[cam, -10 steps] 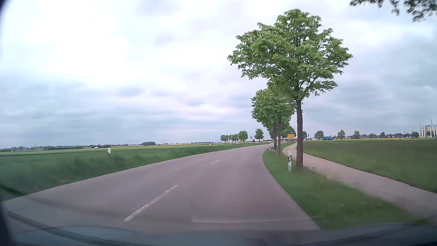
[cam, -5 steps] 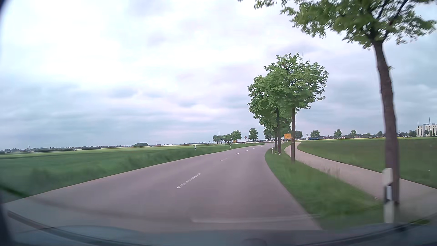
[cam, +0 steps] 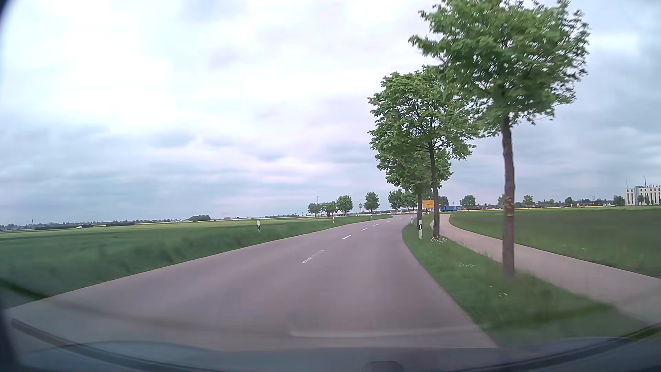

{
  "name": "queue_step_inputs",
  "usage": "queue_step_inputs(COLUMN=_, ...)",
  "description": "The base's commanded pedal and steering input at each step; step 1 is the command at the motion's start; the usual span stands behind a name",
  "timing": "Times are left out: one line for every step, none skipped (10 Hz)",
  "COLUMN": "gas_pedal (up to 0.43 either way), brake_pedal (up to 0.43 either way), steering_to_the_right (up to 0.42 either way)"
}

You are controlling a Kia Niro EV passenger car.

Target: Follow the waypoints while adhering to traffic rules and regulations

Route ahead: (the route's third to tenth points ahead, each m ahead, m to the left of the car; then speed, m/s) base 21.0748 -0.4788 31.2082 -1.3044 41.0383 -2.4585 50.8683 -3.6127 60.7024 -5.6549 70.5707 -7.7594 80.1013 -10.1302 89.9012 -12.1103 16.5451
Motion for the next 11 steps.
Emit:
queue_step_inputs(gas_pedal=0.138, brake_pedal=0.000, steering_to_the_right=0.020)
queue_step_inputs(gas_pedal=0.138, brake_pedal=0.000, steering_to_the_right=0.020)
queue_step_inputs(gas_pedal=0.150, brake_pedal=0.000, steering_to_the_right=0.020)
queue_step_inputs(gas_pedal=0.150, brake_pedal=0.000, steering_to_the_right=0.020)
queue_step_inputs(gas_pedal=0.150, brake_pedal=0.000, steering_to_the_right=0.020)
queue_step_inputs(gas_pedal=0.150, brake_pedal=0.000, steering_to_the_right=0.020)
queue_step_inputs(gas_pedal=0.150, brake_pedal=0.000, steering_to_the_right=0.020)
queue_step_inputs(gas_pedal=0.150, brake_pedal=0.000, steering_to_the_right=0.020)
queue_step_inputs(gas_pedal=0.150, brake_pedal=0.000, steering_to_the_right=0.020)
queue_step_inputs(gas_pedal=0.138, brake_pedal=0.000, steering_to_the_right=0.021)
queue_step_inputs(gas_pedal=0.138, brake_pedal=0.000, steering_to_the_right=0.022)
